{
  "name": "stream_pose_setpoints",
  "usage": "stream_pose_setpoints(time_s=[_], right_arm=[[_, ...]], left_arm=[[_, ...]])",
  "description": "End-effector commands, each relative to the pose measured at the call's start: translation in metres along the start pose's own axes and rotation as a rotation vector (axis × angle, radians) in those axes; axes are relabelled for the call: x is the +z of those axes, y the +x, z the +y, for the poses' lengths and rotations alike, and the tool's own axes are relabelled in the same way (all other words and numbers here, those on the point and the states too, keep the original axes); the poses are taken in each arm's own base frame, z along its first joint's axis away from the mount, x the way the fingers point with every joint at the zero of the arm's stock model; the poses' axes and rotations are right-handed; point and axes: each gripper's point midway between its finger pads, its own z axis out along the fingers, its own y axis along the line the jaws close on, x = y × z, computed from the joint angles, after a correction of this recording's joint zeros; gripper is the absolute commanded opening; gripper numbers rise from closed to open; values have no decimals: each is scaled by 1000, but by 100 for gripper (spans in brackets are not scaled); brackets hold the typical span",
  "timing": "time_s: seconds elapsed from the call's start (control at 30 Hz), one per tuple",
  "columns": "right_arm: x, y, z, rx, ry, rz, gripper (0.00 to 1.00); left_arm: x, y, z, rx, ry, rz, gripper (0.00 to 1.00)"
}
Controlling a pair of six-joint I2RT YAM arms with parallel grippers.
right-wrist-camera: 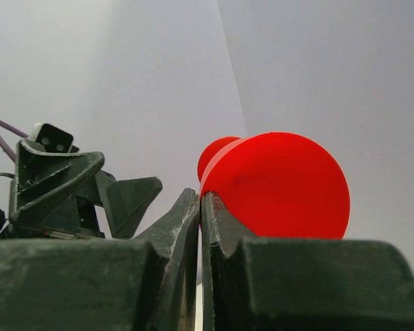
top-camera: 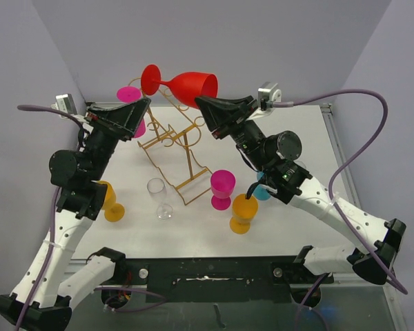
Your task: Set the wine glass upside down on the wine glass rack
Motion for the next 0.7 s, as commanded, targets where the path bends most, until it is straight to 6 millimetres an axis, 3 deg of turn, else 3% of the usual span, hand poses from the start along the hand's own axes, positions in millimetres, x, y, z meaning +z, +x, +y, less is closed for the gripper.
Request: stream_pose_setpoints(time_s=[0.0,0.23,0.67], right_arm=[[8,-55,28,10,-89,-190,0],[9,-58,42,36,-152,-224,0],[6,-46,71,74,-307,-188,0]], left_arm=[[-5,-22,-10,-112,38,-134,60],[-7,-25,-9,-202,81,-179,59],[11,-33,-23,-296,154,-181,57]])
